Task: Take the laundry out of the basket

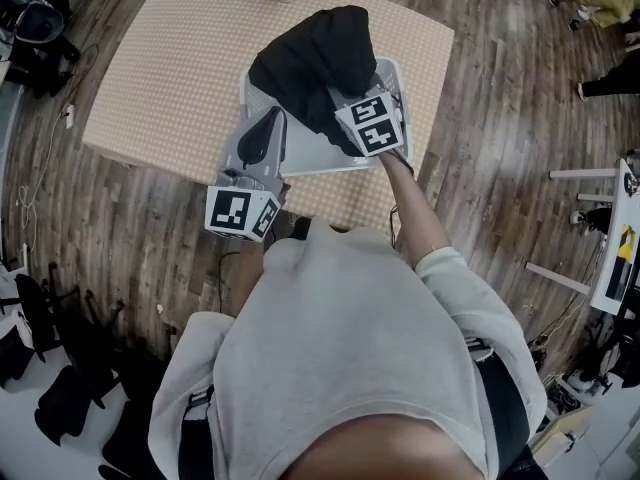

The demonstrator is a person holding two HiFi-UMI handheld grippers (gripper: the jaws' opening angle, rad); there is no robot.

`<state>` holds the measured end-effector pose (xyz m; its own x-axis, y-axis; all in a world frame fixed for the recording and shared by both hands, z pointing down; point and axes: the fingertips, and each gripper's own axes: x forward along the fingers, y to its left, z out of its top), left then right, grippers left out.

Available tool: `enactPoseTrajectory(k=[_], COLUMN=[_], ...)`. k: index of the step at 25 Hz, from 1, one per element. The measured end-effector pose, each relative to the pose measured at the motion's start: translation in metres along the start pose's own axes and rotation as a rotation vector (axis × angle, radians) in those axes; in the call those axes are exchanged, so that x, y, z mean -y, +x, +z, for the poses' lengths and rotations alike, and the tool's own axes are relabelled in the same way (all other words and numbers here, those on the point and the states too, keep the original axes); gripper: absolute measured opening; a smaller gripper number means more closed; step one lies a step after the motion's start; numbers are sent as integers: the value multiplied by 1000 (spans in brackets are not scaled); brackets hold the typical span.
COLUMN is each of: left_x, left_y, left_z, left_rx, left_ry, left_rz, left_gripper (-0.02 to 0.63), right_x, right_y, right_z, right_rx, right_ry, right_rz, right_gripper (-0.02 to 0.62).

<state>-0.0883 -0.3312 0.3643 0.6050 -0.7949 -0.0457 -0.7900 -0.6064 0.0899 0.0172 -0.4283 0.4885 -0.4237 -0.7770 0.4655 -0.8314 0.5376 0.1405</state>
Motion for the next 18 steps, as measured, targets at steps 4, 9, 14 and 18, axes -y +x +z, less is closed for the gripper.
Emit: enactPoseTrajectory(k=[4, 9, 14, 18], left_x=[4, 10, 20, 25], left_y=[4, 10, 12, 9], left_z=[-2, -6, -10, -11], left_rx=[-7, -30, -54, -59], left_ry=[4, 13, 30, 55], left_rz=[2, 4, 10, 25], left_gripper=[11, 11, 11, 11], right_x=[16, 25, 20, 20], right_y=[-15, -31, -42, -56], right_z=[-4, 0, 2, 5], right_rx=[100, 184, 204, 254], right_ry=[215, 279, 225, 229], right_rz=[-32, -55, -32, -21], right_gripper=[112, 112, 112, 110])
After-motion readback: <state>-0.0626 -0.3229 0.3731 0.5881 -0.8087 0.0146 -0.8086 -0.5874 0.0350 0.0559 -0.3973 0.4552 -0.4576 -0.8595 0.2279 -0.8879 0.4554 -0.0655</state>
